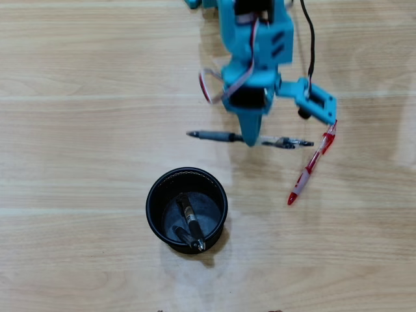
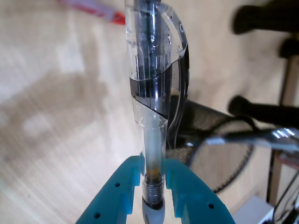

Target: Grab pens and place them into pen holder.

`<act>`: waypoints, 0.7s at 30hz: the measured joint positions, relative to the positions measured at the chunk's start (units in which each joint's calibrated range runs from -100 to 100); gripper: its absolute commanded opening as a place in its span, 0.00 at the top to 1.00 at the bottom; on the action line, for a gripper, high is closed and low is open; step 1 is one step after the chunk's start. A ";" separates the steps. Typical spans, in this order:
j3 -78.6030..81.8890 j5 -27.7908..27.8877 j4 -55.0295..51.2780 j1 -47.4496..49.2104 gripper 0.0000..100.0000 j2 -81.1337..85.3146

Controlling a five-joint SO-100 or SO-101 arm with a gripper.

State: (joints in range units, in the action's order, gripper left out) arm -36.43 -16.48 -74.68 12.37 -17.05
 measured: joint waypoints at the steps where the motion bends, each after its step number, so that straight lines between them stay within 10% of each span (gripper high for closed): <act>1: -1.59 -1.93 0.00 -0.68 0.98 1.61; 21: 6.64 -25.30 45.65 -8.86 0.98 -1.10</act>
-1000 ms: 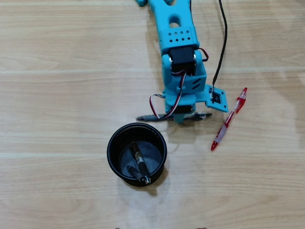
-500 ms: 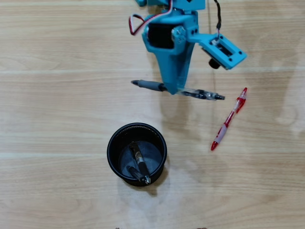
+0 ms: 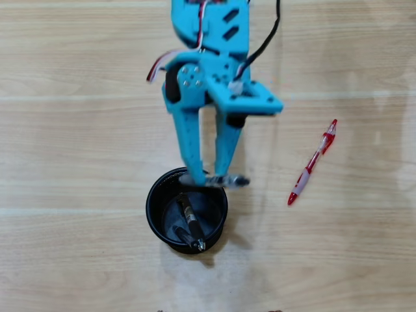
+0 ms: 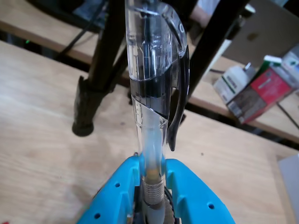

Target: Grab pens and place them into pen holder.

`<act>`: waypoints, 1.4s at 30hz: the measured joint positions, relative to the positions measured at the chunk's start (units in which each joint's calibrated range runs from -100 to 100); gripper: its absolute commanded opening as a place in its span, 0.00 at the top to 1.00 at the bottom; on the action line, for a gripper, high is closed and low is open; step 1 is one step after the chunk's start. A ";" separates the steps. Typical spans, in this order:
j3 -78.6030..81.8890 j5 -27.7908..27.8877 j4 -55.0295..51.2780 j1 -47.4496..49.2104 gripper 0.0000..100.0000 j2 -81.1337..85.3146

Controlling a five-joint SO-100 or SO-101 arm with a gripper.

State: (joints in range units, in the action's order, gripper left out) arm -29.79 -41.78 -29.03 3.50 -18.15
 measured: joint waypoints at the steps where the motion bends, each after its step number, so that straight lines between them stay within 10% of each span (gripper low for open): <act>1: 1.59 -0.63 2.50 -0.17 0.98 -0.76; 42: 21.78 -2.56 25.84 -3.04 0.92 -6.18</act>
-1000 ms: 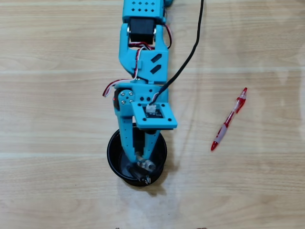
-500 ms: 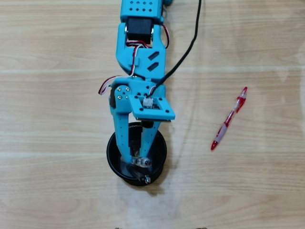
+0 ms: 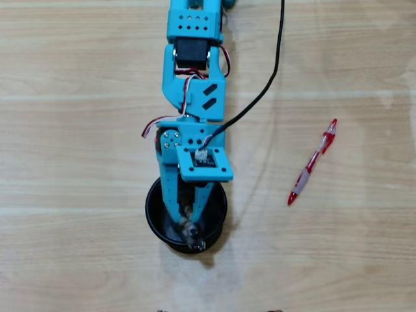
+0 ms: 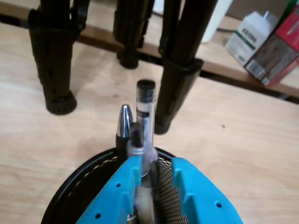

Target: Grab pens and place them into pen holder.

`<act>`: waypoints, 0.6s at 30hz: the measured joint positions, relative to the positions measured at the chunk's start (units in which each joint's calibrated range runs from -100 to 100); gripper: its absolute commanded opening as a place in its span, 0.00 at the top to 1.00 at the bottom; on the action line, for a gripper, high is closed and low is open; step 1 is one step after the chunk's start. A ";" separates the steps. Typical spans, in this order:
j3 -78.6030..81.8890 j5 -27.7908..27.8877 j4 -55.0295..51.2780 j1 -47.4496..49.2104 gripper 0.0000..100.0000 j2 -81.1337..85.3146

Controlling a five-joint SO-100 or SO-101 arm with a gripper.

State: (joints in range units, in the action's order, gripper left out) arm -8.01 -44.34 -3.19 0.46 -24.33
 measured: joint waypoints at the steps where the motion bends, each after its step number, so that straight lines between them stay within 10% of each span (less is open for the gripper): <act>1: 0.80 0.00 0.95 0.00 0.92 0.08; 12: 4.25 5.11 6.72 4.98 0.92 10.66; 18: 4.16 16.17 -18.09 16.72 0.92 18.79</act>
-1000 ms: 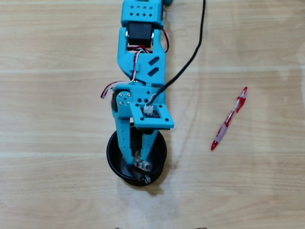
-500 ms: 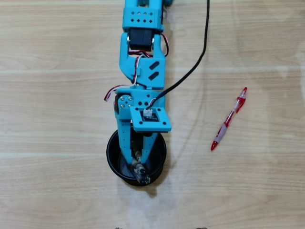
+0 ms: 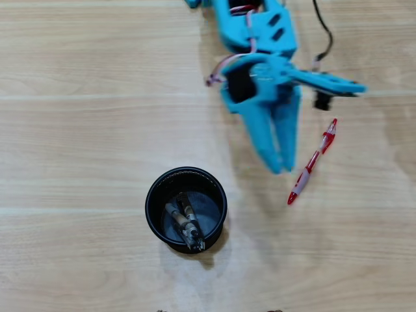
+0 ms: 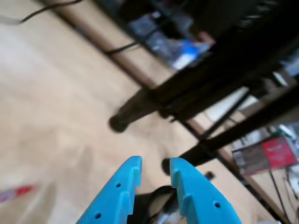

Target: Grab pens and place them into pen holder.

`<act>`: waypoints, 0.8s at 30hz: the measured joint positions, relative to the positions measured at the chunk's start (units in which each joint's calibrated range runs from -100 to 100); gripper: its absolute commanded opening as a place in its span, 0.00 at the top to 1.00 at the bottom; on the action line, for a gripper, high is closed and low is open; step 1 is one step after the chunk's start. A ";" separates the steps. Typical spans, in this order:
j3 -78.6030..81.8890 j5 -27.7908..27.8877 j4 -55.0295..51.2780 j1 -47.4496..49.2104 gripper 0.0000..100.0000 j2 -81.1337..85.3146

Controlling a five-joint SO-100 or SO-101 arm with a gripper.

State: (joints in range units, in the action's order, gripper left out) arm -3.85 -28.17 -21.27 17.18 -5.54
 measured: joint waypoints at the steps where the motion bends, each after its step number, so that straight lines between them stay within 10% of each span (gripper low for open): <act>1: 0.00 1.98 -6.03 2.11 0.92 0.68; 8: 0.09 9.91 -33.59 13.42 0.76 4.74; 24: 1.42 26.29 -38.07 16.63 0.75 -11.17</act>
State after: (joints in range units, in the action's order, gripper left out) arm -2.43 -1.88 -59.35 33.81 -16.72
